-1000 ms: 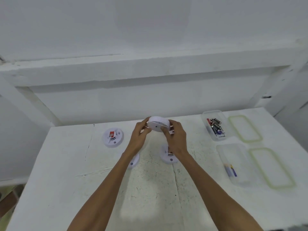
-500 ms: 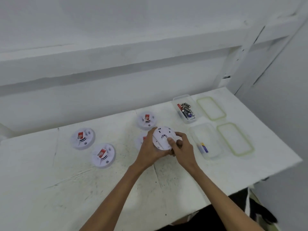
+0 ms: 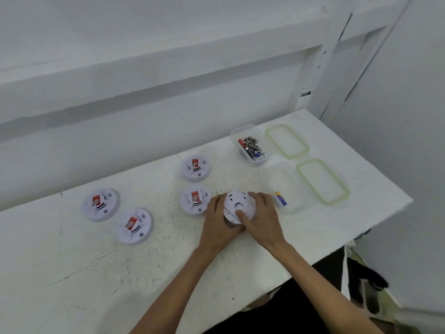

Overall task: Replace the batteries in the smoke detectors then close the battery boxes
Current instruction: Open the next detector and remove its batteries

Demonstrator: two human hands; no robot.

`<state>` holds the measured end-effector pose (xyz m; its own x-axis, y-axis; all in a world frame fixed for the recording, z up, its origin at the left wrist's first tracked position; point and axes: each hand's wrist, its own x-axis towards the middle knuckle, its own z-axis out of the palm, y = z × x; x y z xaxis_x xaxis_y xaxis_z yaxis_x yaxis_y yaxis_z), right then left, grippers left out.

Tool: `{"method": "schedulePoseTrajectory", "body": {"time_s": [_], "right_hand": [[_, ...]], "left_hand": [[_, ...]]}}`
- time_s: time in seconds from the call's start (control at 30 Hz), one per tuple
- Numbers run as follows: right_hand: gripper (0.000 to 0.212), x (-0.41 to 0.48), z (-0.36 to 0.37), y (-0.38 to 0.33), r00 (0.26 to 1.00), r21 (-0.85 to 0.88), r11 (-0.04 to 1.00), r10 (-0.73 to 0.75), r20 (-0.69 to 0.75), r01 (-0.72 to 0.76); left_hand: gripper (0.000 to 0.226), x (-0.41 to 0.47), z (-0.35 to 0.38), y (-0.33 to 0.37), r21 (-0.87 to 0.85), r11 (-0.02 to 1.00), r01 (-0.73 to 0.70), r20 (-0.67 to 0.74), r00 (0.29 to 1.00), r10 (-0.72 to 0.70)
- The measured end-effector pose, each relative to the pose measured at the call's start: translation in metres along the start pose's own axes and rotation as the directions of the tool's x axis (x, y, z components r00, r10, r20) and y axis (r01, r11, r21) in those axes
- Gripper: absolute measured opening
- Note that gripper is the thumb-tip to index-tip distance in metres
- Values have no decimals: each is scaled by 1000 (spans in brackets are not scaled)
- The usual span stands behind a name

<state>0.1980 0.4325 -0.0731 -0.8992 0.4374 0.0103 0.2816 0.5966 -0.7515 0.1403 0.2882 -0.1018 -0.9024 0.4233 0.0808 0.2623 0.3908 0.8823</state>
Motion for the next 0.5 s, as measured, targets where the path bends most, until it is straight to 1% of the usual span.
{"method": "schedulePoseTrajectory", "body": {"time_s": [0.1, 0.13, 0.27, 0.4, 0.5], "right_hand": [[70, -1, 0, 0, 1000, 50, 999, -8, 16, 7], [71, -1, 0, -1, 1000, 41, 999, -15, 18, 14], [73, 5, -2, -1, 997, 4, 997, -72, 14, 72], [70, 4, -1, 4, 992, 5, 992, -122, -15, 122], [68, 2, 2, 5, 983, -40, 985, -170, -70, 167]], "left_hand": [[108, -2, 0, -6, 17, 1000, 8, 23, 1000, -8], [108, -3, 1, -8, 25, 1000, 3, 21, 1000, -4], [84, -3, -2, -5, -7, 1000, -20, -1, 1000, 20], [83, -4, -6, -1, -35, 999, -12, -13, 1000, 11], [89, -4, -4, -8, -52, 999, 11, 0, 1000, -11]]}}
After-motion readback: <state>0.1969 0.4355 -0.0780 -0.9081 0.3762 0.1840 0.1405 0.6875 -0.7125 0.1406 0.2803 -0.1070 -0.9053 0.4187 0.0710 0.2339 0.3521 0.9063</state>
